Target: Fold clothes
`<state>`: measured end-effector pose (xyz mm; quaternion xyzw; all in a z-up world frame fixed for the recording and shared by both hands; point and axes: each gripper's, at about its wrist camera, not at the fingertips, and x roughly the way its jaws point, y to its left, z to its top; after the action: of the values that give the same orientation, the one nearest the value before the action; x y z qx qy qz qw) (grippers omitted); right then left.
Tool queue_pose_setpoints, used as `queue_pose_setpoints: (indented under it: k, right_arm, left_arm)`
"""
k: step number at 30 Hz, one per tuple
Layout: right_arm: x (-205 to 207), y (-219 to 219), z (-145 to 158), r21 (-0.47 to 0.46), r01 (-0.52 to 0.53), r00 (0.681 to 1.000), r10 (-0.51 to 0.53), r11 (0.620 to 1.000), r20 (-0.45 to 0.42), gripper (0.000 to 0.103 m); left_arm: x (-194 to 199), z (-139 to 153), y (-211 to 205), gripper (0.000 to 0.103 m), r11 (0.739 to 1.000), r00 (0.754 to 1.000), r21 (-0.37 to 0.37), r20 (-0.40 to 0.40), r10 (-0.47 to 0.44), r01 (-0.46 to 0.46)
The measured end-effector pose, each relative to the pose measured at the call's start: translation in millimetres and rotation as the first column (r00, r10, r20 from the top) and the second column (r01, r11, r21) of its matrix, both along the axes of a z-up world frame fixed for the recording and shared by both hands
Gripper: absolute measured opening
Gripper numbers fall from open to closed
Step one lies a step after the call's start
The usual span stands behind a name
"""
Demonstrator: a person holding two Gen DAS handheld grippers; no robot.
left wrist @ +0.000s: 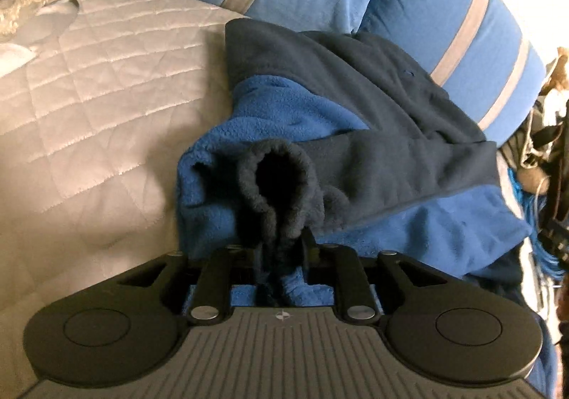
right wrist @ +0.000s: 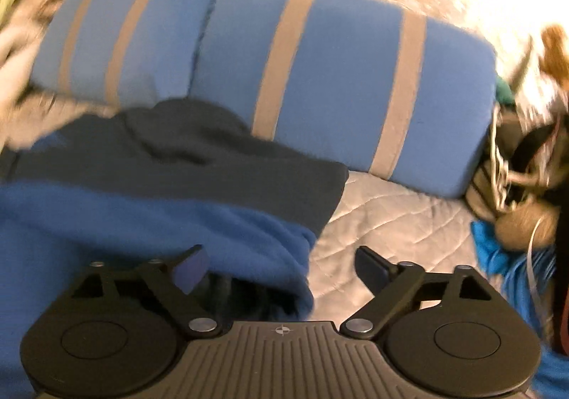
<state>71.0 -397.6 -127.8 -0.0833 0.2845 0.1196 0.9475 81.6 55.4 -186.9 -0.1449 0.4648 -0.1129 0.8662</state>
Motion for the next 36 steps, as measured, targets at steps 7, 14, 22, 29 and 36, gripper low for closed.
queue_pose_setpoints:
  k: [7, 14, 22, 29, 36]
  right_arm:
    - [29.4, 7.1, -30.1, -0.071, 0.075, 0.993, -0.081, 0.995, -0.089, 0.100]
    - [-22.8, 9.1, 19.9, -0.134, 0.056, 0.996, -0.045, 0.989, 0.082, 0.103]
    - [-85.7, -31.4, 64.7, -0.026, 0.040, 0.993, -0.036, 0.999, 0.111, 0.103]
    - [-116.7, -71.1, 80.2, 0.088, 0.087, 0.993, -0.093, 0.992, 0.071, 0.103]
    - [-136.5, -106.4, 79.3, 0.319, 0.144, 0.989, -0.149, 0.937, -0.009, 0.103]
  left_arm:
    - [-22.5, 26.9, 15.2, 0.062, 1.000, 0.998, 0.004, 0.066, 0.018, -0.018]
    - [-97.8, 74.9, 61.7, 0.075, 0.998, 0.969, -0.055, 0.245, -0.004, 0.018]
    - [-176.6, 43.5, 96.3, 0.076, 0.945, 0.950, -0.215, 0.249, -0.190, 0.246]
    - [-201.2, -16.5, 123.0, 0.076, 0.789, 0.970, -0.568, 0.191, -0.151, 0.235]
    - [-199.5, -57.1, 121.5, 0.062, 0.662, 0.982, -0.726, 0.134, -0.132, 0.188]
